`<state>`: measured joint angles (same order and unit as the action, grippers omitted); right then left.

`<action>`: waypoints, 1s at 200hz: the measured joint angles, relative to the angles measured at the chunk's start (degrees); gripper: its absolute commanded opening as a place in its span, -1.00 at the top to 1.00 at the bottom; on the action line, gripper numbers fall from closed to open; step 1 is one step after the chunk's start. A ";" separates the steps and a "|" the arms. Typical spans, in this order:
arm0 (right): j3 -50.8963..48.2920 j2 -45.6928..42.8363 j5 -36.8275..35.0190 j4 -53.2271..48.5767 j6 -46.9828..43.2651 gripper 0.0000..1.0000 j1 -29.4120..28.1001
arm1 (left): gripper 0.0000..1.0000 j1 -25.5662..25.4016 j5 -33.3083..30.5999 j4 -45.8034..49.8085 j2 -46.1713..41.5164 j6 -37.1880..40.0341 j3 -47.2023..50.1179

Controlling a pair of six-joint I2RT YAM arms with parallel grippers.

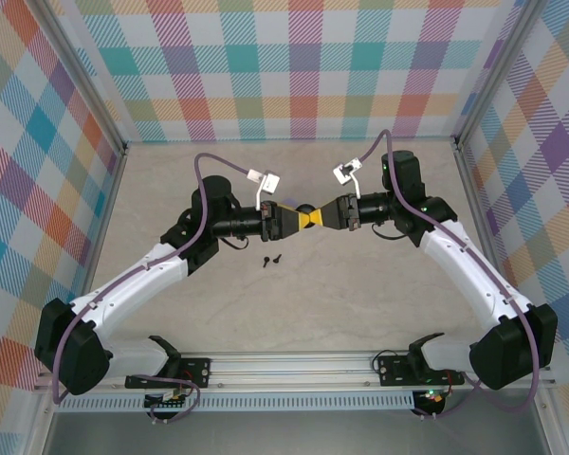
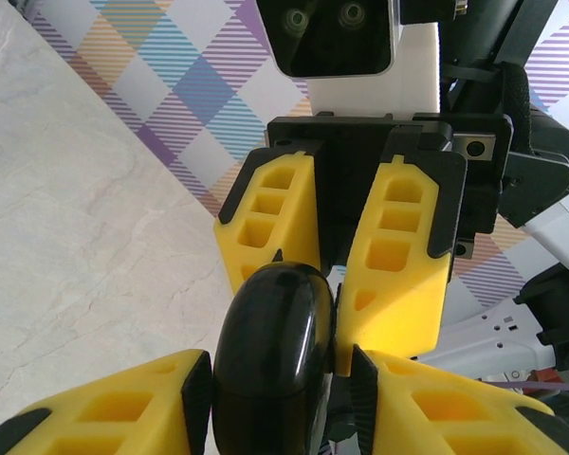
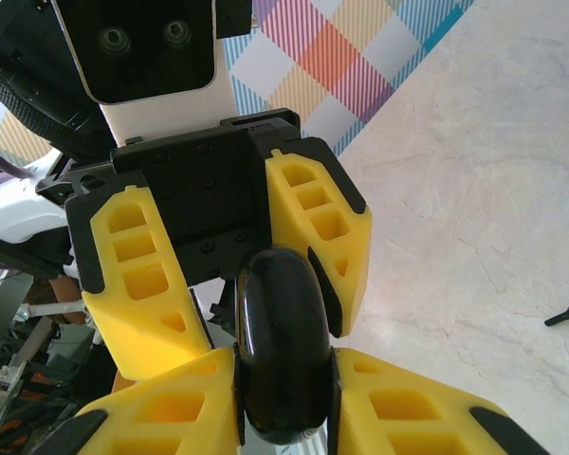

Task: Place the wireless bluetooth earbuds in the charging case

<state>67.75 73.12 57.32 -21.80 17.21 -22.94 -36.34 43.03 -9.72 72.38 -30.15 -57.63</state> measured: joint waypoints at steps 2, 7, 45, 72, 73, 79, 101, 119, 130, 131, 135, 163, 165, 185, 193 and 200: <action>0.00 0.00 0.00 -0.02 0.00 0.46 0.00 | 0.12 0.00 0.00 0.07 0.00 0.00 0.00; 0.02 0.00 -0.02 -0.13 -0.04 0.46 0.00 | 0.12 0.00 0.00 0.26 0.00 0.02 -0.04; 0.15 0.00 -0.55 -0.44 -0.17 0.45 -0.04 | 0.26 0.00 0.04 0.79 0.00 0.07 -0.09; 0.20 0.00 -0.63 -0.59 -0.17 0.45 -0.04 | 0.33 0.00 0.07 0.92 0.00 0.22 -0.09; 0.20 0.00 -0.61 -0.59 -0.17 0.45 -0.04 | 0.33 0.00 0.04 0.94 0.00 0.22 -0.09; 0.22 0.00 -0.61 -0.59 -0.17 0.45 -0.04 | 0.38 0.00 0.07 1.07 0.00 0.22 -0.09; 0.22 0.00 -0.55 -0.87 -0.35 0.44 -0.02 | 0.59 0.07 0.42 1.55 0.00 0.20 -0.15; 0.31 0.00 -0.42 -1.44 -0.85 0.43 -0.02 | 0.65 0.11 0.76 2.05 0.00 0.22 -0.33; 0.46 0.00 -0.39 -1.95 -1.27 0.40 -0.04 | 0.67 0.11 0.94 2.12 0.00 0.22 -0.33; 0.50 0.02 -0.39 -2.03 -1.29 0.39 -0.04 | 0.68 0.11 0.94 2.12 0.00 0.22 -0.33; 0.59 0.02 -0.42 -2.23 -1.49 0.38 -0.07 | 0.70 0.11 0.96 2.12 0.00 0.22 -0.33; 1.73 0.11 -1.53 -4.09 -2.03 0.17 -0.55 | 0.77 0.11 0.96 2.25 0.00 0.79 -0.44; 1.81 0.11 -1.62 -4.20 -2.10 0.15 -0.57 | 0.77 0.11 0.90 2.34 0.00 0.92 -0.46; 2.73 0.11 -3.41 -5.16 -2.64 -0.01 -1.29 | 0.79 0.00 -0.09 4.26 0.00 2.47 -1.03; 3.10 0.11 -4.26 -5.64 -2.80 -0.06 -1.55 | 0.79 0.00 -0.74 5.20 0.00 3.28 -1.36; 3.43 0.11 -5.09 -6.23 -2.97 -0.07 -1.66 | 0.79 0.00 -1.55 5.57 -0.02 4.15 -1.46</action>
<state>71.18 73.23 52.23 -28.03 14.24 -24.60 -36.34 41.47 -4.14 72.36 -26.00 -59.09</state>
